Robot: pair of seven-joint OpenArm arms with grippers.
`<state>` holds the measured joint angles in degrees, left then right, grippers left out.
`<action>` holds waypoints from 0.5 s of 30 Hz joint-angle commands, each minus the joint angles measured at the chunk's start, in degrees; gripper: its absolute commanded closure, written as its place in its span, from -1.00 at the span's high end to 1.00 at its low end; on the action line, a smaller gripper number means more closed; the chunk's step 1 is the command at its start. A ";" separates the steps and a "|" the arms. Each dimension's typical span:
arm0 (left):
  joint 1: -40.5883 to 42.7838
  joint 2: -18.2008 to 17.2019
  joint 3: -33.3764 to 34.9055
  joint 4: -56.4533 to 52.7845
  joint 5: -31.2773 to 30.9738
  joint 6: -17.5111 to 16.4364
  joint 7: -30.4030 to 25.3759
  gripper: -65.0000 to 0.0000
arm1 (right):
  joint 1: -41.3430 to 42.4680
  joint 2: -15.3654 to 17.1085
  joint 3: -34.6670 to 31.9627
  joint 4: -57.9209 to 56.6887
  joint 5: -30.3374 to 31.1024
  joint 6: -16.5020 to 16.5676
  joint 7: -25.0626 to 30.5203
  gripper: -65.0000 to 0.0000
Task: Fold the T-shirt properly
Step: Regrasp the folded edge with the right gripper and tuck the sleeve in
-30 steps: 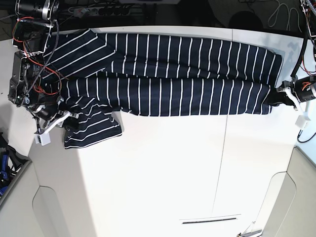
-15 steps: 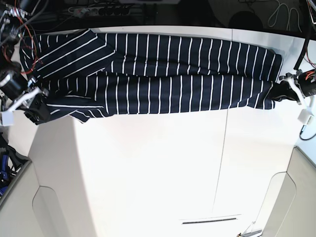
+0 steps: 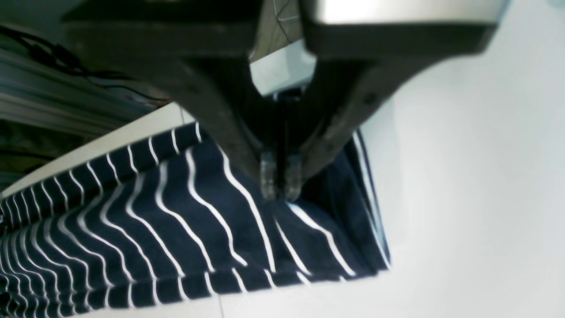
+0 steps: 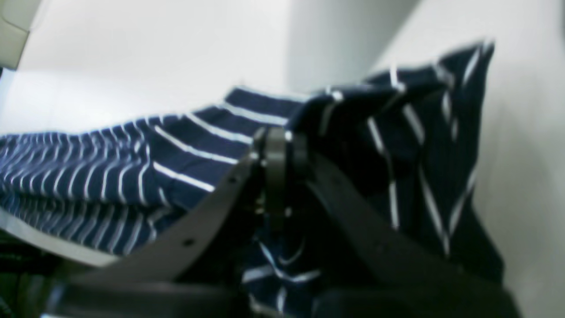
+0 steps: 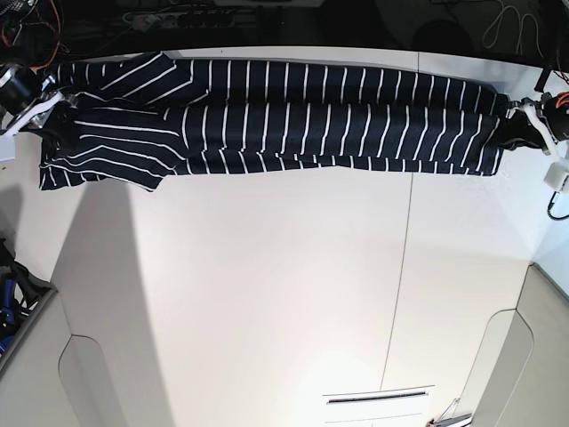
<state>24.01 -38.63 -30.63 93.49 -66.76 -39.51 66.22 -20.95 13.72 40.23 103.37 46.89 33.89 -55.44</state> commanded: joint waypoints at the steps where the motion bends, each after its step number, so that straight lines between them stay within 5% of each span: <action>1: 0.00 -0.46 -0.61 0.76 -0.15 -0.49 -0.83 -1.00 | 0.09 0.13 0.37 0.46 -0.48 -0.13 2.01 -1.00; 4: 0.00 1.49 -0.61 0.76 1.55 -0.49 -0.81 -0.87 | 0.15 -0.76 0.26 -1.88 -1.51 -0.46 2.08 -1.00; 9: -0.02 3.56 -0.63 0.74 1.88 -0.49 -1.25 -0.42 | 0.11 -0.70 0.28 -5.25 -1.46 -0.66 1.38 0.03; 15: -0.02 3.56 -5.16 0.74 1.84 -0.49 -3.23 -0.36 | 0.15 -0.42 3.48 -4.85 2.82 -0.63 -1.05 0.08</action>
<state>24.10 -33.82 -35.31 93.47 -63.90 -39.51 63.68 -20.95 12.23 43.11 97.45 48.66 33.04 -57.49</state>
